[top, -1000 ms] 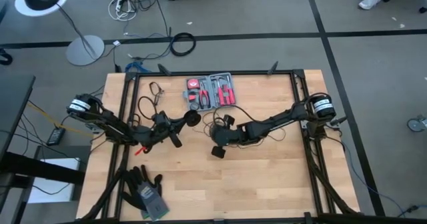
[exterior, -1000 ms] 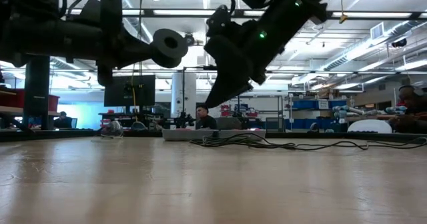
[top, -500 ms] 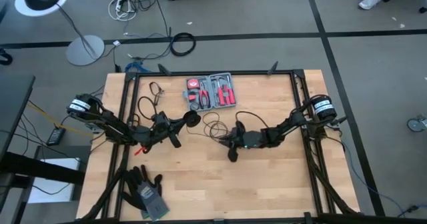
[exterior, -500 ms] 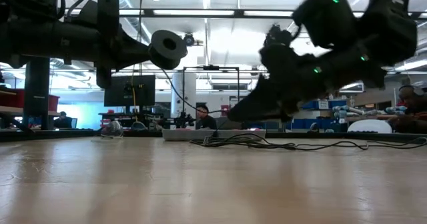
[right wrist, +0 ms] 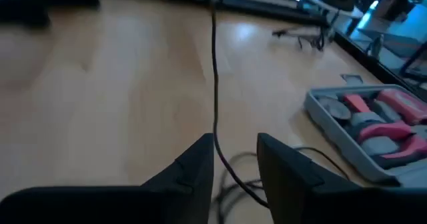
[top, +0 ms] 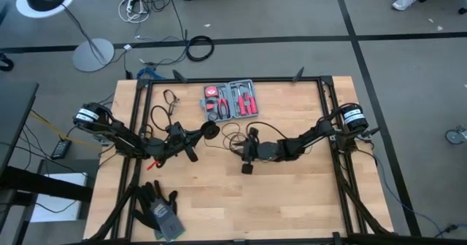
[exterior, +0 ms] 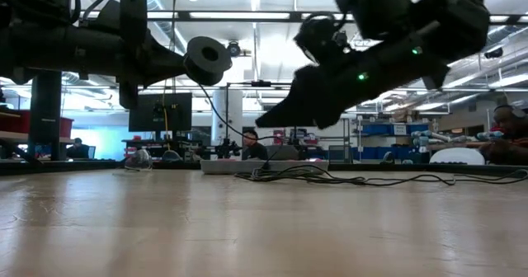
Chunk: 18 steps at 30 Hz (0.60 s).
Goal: Coil cords
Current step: Coil the black wire onto the black spool
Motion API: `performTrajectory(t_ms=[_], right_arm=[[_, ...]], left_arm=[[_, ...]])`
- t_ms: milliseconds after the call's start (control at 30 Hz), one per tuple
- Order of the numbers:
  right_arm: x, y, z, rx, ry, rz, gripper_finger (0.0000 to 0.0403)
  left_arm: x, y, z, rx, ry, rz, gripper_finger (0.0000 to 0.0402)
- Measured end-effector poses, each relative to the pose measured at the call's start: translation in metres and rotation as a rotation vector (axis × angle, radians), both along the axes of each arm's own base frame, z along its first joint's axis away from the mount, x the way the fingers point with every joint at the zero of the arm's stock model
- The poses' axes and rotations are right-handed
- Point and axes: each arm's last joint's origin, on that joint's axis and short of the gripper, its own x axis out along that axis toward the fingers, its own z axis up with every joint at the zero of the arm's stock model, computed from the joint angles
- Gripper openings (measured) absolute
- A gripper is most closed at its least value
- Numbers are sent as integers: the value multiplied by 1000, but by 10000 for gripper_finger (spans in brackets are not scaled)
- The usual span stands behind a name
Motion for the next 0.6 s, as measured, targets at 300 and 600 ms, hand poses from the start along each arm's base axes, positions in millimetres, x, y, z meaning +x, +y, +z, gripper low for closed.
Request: performTrajectory(t_ms=[300,600], right_arm=[[13,-5,3,-72,258,-18,119],[10,-10,-1,-77,333,-60,57]], left_arm=[[0,0,0,-1,-2,-9,0],[0,-1,0,-17,-12,-23,0]])
